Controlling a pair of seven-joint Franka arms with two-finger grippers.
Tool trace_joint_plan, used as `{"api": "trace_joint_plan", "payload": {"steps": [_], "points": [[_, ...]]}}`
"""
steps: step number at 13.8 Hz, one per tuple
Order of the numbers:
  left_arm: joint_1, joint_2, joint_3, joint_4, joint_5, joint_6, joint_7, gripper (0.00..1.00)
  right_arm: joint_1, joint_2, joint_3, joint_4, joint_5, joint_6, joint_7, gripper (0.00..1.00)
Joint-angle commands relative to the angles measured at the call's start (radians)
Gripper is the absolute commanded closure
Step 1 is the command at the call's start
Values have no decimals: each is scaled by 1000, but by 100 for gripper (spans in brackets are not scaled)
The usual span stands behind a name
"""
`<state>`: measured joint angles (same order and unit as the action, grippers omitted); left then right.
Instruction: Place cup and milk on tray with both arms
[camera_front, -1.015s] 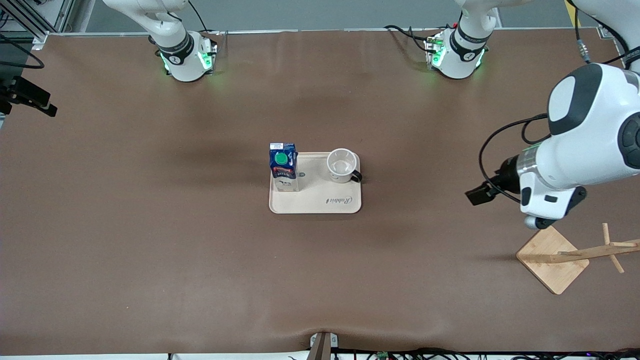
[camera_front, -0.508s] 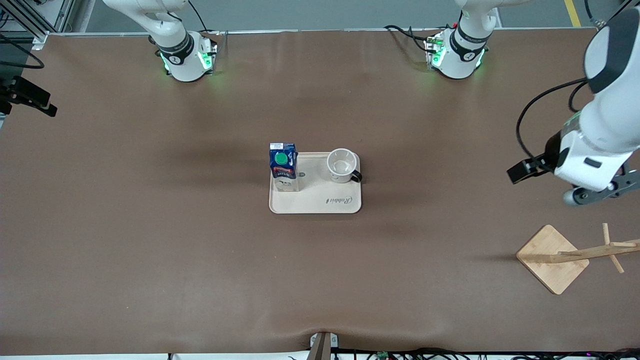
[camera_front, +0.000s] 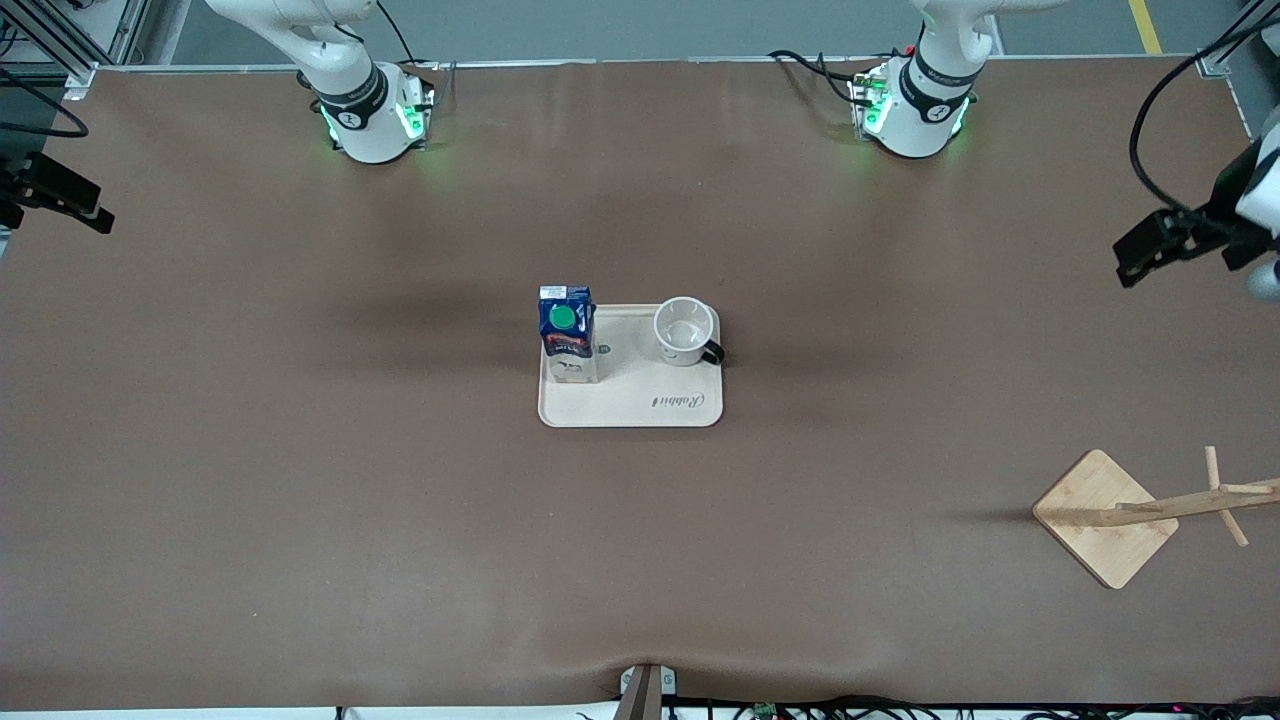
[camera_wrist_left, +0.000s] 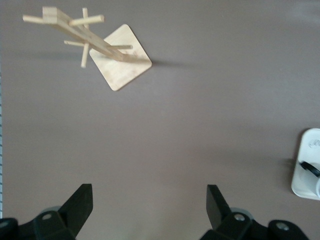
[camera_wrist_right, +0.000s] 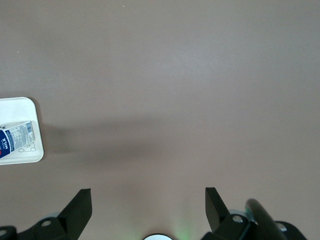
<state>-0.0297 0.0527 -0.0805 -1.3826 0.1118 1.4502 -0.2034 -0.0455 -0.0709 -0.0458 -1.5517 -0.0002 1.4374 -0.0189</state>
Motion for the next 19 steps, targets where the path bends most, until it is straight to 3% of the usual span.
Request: {"api": "trace_joint_plan", "payload": {"steps": [1,6,13,19], "points": [[-68,-108,94,-134,-70,9,19,0,-4,-3,3,9,-4,-9,-9,0],[-67,-212,88,-285,-106,58,15,0,-4,-3,3,9,-4,-9,-10,0],[83,-197,-77,-273,-113,71,9,0,-4,-3,3,10,-4,-8,-10,0],[109,-180,-106,-253,-130,67,12,0,-4,-3,3,9,-4,-8,-10,0]]}}
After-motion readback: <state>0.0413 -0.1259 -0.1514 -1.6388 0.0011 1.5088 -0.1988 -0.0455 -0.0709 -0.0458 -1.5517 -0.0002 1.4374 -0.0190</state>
